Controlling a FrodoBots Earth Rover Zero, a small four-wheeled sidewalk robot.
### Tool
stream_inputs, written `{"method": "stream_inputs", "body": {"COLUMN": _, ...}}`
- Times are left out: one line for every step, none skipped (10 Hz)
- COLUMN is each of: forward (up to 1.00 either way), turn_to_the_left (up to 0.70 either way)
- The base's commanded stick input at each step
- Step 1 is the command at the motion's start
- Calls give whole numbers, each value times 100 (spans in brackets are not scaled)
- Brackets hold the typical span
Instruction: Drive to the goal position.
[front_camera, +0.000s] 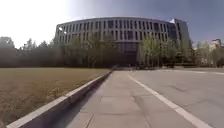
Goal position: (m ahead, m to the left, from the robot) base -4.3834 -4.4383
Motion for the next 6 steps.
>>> {"method": "stream_inputs", "body": {"forward": 10, "turn_to_the_left": 0}}
{"method": "stream_inputs", "body": {"forward": 10, "turn_to_the_left": 0}}
{"method": "stream_inputs", "body": {"forward": 10, "turn_to_the_left": 0}}
{"method": "stream_inputs", "body": {"forward": 10, "turn_to_the_left": 0}}
{"method": "stream_inputs", "body": {"forward": 10, "turn_to_the_left": 0}}
{"method": "stream_inputs", "body": {"forward": 10, "turn_to_the_left": 0}}
